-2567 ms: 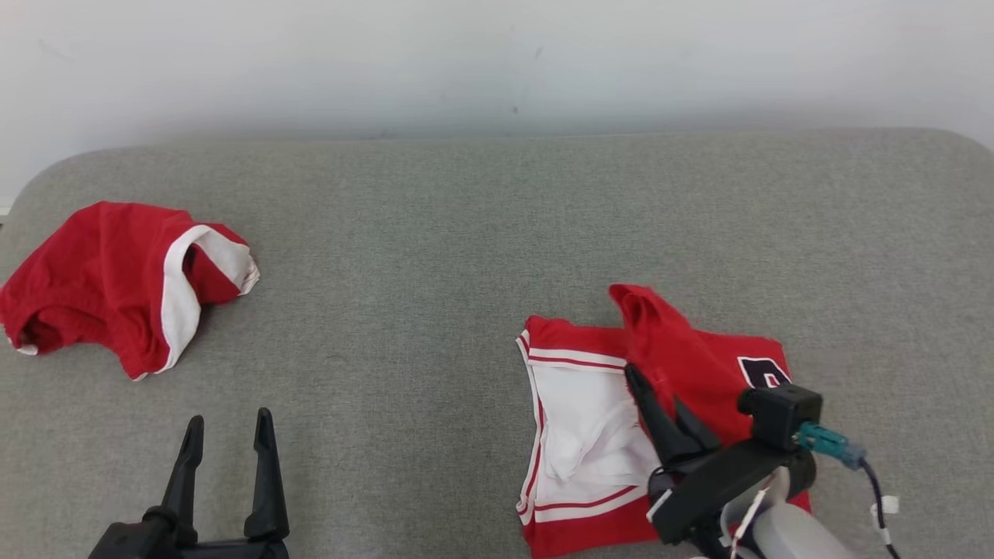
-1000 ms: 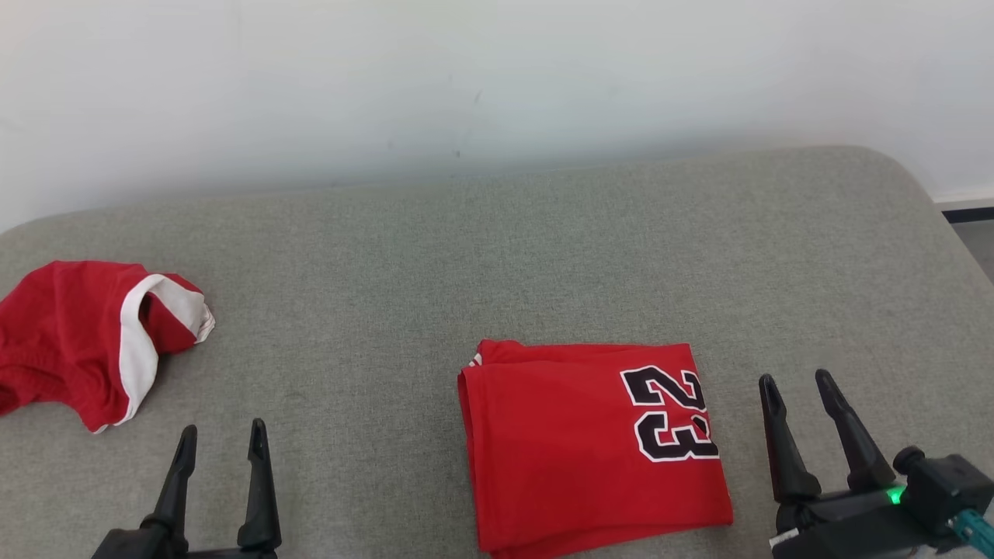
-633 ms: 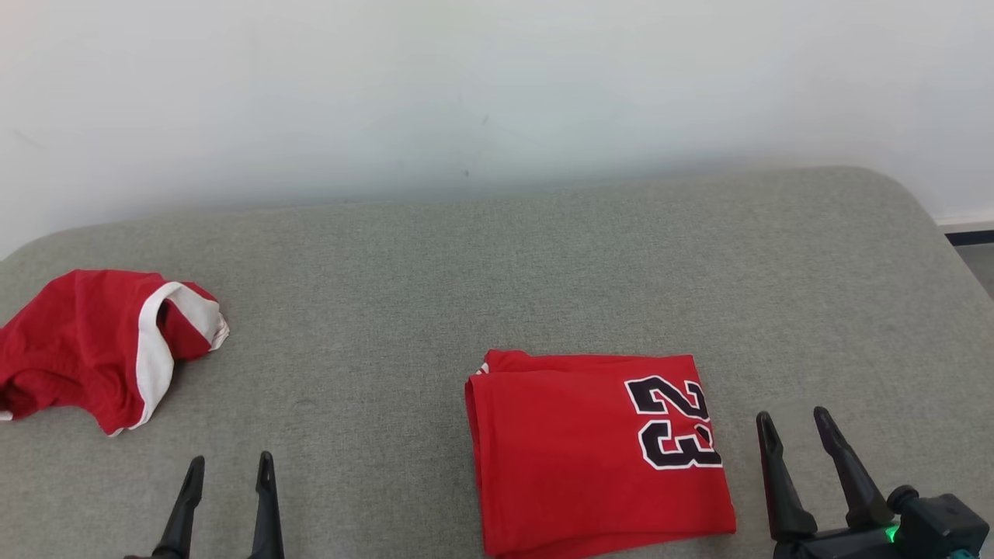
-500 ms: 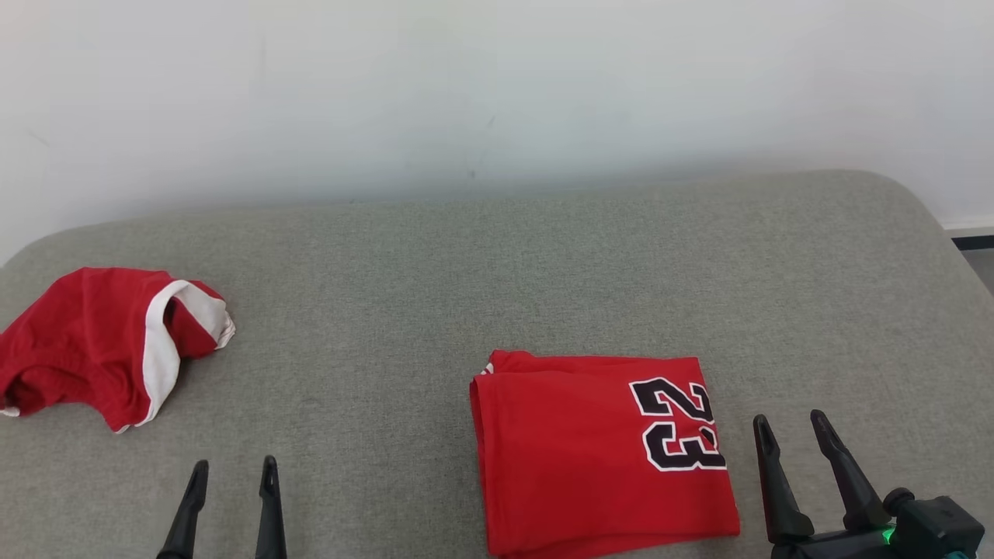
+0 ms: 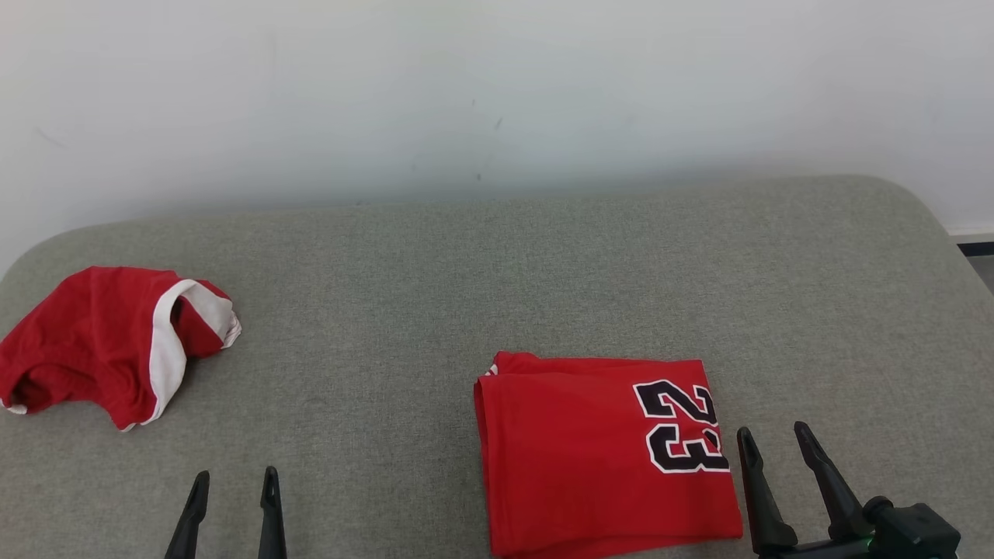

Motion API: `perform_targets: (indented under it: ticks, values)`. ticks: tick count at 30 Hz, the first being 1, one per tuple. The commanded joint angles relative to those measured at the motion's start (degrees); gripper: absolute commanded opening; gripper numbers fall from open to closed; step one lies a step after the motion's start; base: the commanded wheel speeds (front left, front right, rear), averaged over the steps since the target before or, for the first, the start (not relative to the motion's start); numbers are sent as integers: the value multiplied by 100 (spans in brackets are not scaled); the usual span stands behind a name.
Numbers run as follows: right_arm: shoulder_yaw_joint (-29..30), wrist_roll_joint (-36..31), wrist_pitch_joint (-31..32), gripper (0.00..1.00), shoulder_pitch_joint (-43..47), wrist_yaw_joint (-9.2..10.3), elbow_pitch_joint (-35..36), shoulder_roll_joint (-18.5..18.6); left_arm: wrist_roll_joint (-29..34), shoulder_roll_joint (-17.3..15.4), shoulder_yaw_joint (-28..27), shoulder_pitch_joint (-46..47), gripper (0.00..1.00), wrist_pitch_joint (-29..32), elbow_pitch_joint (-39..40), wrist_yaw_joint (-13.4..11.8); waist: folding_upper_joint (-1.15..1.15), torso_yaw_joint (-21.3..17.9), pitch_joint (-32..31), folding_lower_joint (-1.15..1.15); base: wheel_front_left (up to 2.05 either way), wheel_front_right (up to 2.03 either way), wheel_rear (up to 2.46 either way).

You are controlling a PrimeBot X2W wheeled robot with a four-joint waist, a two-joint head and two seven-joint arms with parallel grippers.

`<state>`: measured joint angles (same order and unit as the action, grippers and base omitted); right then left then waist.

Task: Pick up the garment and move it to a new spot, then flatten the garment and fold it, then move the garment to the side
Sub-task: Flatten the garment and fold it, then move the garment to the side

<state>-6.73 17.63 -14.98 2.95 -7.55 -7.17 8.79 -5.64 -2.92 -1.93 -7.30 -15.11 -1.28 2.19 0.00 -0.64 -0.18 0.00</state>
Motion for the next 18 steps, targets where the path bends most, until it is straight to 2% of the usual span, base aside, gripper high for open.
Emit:
perform_targets:
  ticks: [1, 14, 18]
  values:
    - [-1, -18, -27, 100, 2, 15, -22, -6, -19, 3, 10, -47, 100, -4, 7, -16, 0, -1, 4, 0, 0, 0, 0]
    - [-13, -15, -27, 100, -19, 15, -81, -3, -33, 3, 26, -21, 100, -4, -14, -27, 0, 4, 28, 0, 0, 0, 0]
    - [-48, 5, -27, 100, -200, 15, -192, 130, -38, 3, 34, -3, 100, -4, -21, -35, 0, -7, 53, 0, 0, 0, 0]
